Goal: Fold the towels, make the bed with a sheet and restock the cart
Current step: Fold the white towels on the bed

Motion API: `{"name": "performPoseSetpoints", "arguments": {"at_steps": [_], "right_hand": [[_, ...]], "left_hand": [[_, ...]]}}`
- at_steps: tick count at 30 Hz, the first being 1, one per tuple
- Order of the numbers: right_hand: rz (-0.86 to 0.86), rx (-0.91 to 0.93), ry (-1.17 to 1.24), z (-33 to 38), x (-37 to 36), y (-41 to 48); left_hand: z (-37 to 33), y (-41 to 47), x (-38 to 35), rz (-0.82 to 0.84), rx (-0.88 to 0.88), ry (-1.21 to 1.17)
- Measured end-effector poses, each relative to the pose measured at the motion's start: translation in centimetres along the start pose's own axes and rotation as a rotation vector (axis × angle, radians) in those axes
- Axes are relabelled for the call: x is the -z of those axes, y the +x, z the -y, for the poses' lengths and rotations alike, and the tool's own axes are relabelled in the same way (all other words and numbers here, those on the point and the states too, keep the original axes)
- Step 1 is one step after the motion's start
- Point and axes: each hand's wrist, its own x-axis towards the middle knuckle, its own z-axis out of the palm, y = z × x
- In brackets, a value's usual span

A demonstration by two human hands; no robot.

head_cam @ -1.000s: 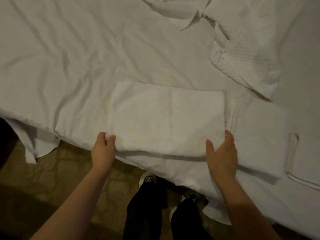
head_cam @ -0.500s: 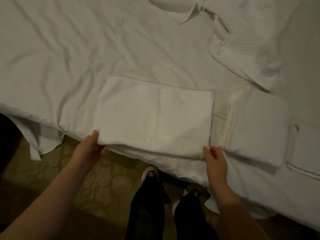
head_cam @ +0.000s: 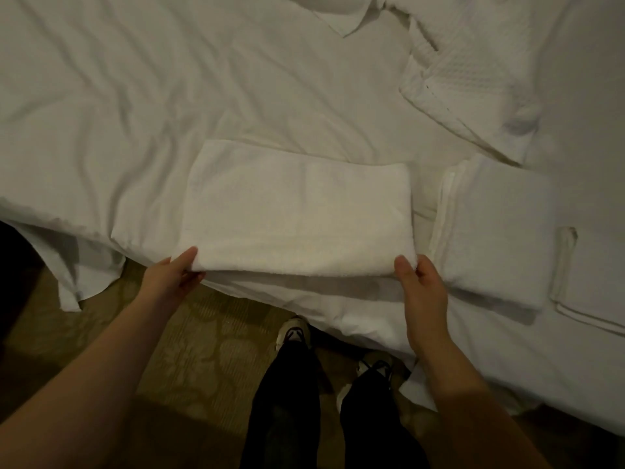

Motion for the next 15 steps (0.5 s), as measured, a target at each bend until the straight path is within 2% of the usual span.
{"name": "performPoseSetpoints", "arguments": {"at_steps": [4, 8, 11, 15], "right_hand": [[0.062, 0.023, -0.267, -1.6, 1.2, 1.0], [0.079, -0.128, -0.447, -4.0, 1.2, 1.0], [0.031, -0.109, -0.439, -3.8, 0.2, 1.2], [0.002, -0.120, -0.332, -1.8, -0.2, 2.4]], "left_hand": [[0.1, -0.1, -0.4, -0.026, -0.036, 0.022], [0.3, 0.0, -0.7, -0.050, -0.035, 0.111], [0.5, -0.3, -0.8, -0.116, -0.100, 0.235], [1.5, -1.6, -1.9, -0.265, -0.272, 0.546]]}}
